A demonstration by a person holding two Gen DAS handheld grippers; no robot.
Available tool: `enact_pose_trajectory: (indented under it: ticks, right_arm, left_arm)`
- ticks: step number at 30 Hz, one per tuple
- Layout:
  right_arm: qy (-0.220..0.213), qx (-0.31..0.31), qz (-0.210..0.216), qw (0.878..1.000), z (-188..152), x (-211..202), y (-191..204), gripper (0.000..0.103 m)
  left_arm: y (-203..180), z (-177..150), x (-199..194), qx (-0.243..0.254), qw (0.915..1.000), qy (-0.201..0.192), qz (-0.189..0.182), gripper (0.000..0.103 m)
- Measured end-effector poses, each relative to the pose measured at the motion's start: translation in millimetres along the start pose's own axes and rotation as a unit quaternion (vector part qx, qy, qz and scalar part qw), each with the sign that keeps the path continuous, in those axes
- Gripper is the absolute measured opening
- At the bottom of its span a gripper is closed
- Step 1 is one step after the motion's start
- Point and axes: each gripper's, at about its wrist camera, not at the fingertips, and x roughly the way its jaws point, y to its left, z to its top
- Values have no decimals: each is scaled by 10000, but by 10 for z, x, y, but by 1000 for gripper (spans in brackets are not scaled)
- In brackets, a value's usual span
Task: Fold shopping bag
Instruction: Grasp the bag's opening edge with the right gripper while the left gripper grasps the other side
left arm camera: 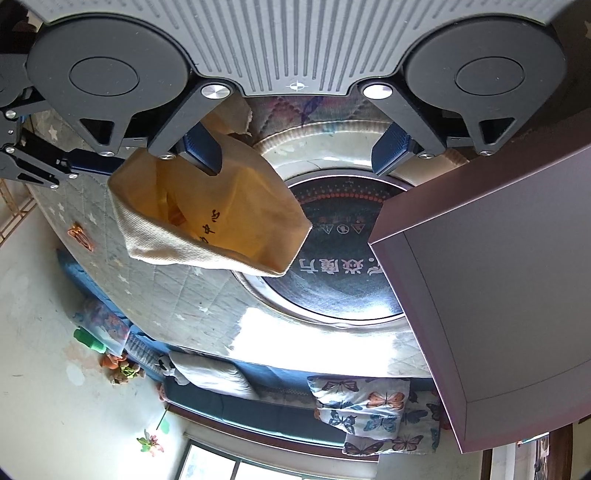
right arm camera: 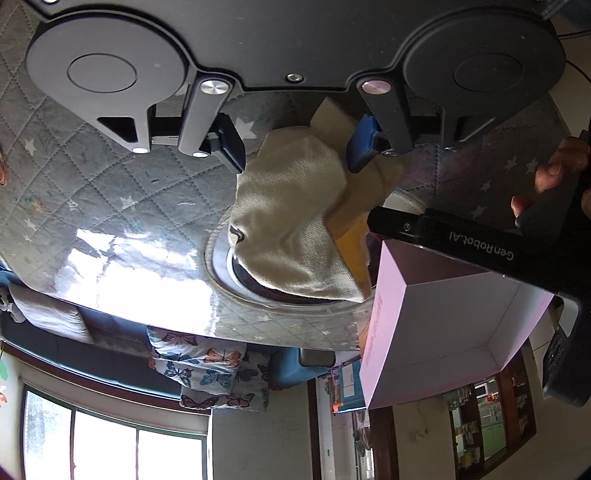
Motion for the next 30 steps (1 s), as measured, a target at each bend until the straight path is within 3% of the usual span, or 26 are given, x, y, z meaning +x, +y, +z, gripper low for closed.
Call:
enact_pose_trajectory:
  ticks: [18, 30]
  right_arm:
    - [-184, 104, -278, 9994, 27, -6, -149, 55]
    - [-241, 7, -224, 9995, 92, 65, -139, 36]
  left_arm:
    - [221, 129, 195, 85, 9999, 118, -35, 89]
    - [412, 229, 293, 72, 9998, 146, -97, 89]
